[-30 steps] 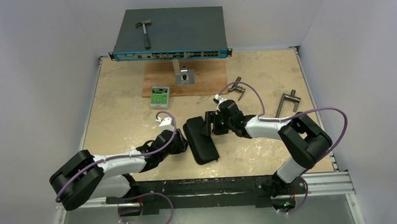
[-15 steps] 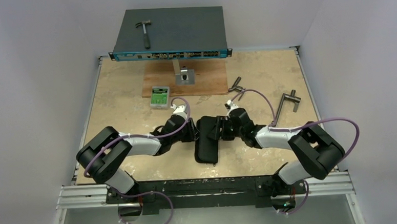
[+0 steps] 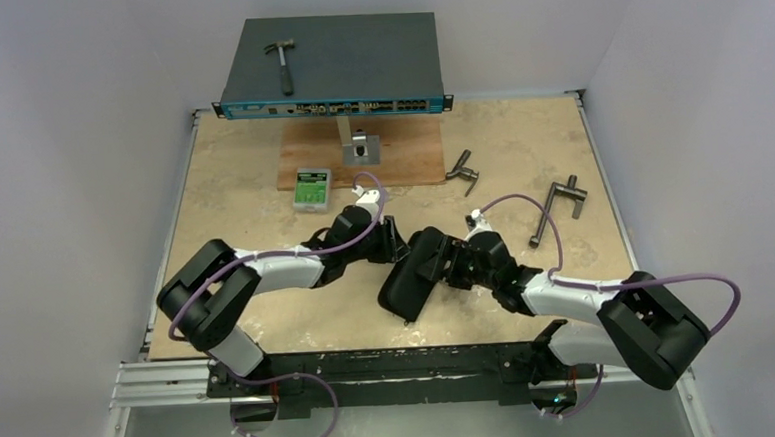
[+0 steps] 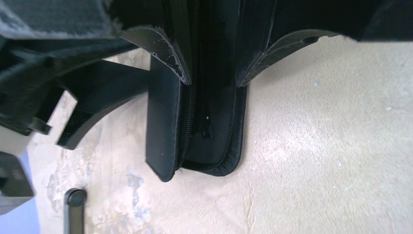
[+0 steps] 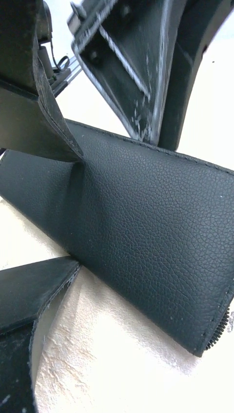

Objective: Sort the hair-cutting tools
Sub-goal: Close the hairdressing tool bag at the center of the board.

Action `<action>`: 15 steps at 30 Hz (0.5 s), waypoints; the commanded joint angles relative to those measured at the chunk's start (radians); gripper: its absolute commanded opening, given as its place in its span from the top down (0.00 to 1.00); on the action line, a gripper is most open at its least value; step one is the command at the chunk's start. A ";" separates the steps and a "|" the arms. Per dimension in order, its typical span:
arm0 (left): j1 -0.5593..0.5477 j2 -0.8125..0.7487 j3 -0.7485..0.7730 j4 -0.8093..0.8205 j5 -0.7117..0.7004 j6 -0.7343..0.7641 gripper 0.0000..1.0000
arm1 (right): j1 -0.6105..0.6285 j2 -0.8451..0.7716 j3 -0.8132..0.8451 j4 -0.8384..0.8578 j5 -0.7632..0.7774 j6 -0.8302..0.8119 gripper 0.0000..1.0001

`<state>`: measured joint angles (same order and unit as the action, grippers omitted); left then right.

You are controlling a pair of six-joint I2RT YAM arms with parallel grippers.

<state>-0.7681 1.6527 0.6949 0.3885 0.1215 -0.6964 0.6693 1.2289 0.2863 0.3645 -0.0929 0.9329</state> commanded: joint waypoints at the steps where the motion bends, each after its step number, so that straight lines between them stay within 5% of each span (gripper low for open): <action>1: -0.001 -0.134 -0.001 -0.047 -0.057 0.032 0.61 | -0.017 -0.002 0.000 -0.011 0.012 0.027 0.29; 7: 0.003 -0.232 -0.053 -0.114 -0.170 -0.002 0.60 | -0.039 0.027 0.017 -0.001 -0.008 0.020 0.29; 15: -0.003 -0.222 -0.070 -0.093 -0.082 0.033 0.60 | -0.060 0.089 0.029 0.034 -0.030 0.025 0.32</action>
<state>-0.7681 1.4292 0.6411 0.2745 -0.0032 -0.6903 0.6258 1.2747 0.3012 0.3969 -0.1127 0.9531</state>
